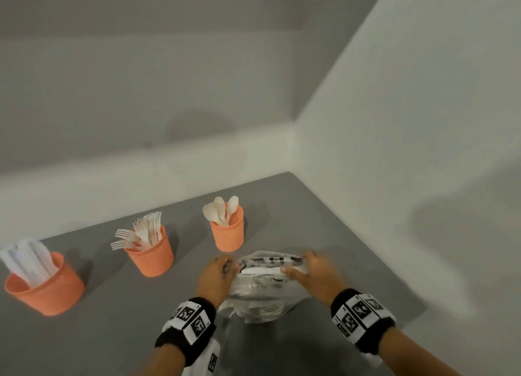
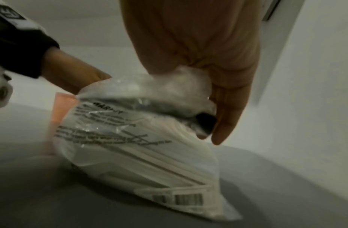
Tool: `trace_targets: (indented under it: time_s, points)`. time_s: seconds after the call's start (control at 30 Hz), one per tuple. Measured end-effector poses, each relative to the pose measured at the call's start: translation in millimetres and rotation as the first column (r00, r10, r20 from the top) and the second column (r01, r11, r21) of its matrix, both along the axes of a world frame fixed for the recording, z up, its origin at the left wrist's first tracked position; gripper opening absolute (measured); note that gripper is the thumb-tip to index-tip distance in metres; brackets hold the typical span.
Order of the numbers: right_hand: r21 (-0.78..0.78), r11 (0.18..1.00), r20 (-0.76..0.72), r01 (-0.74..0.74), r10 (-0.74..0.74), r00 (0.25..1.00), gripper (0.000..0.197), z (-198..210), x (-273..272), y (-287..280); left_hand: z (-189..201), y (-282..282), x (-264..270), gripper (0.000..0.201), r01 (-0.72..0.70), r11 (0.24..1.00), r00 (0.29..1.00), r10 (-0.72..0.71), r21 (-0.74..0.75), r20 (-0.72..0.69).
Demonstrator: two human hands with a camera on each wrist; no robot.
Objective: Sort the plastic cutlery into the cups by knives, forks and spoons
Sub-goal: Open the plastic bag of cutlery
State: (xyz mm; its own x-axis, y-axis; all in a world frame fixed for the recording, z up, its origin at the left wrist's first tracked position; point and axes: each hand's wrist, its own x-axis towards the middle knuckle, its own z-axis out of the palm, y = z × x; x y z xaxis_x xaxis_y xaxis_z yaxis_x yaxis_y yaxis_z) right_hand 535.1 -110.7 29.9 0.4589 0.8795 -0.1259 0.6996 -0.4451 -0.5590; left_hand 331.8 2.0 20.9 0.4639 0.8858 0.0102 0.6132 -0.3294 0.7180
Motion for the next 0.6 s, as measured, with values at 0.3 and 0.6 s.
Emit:
trace_targets:
  time_s: [0.3,0.6]
  points:
    - [0.234,0.926,-0.504,0.296,-0.145,0.851,0.056,-11.7,19.8,20.2,-6.7,25.7,23.5,0.035,-0.128,0.948,0.959,0.193,-0.292,0.206]
    - [0.475,0.774,0.437,-0.419,0.206,0.875,0.018,1.3,24.1,-0.7,8.7,19.1,11.6,0.013,0.029,0.971,0.985,-0.068,0.236,0.161]
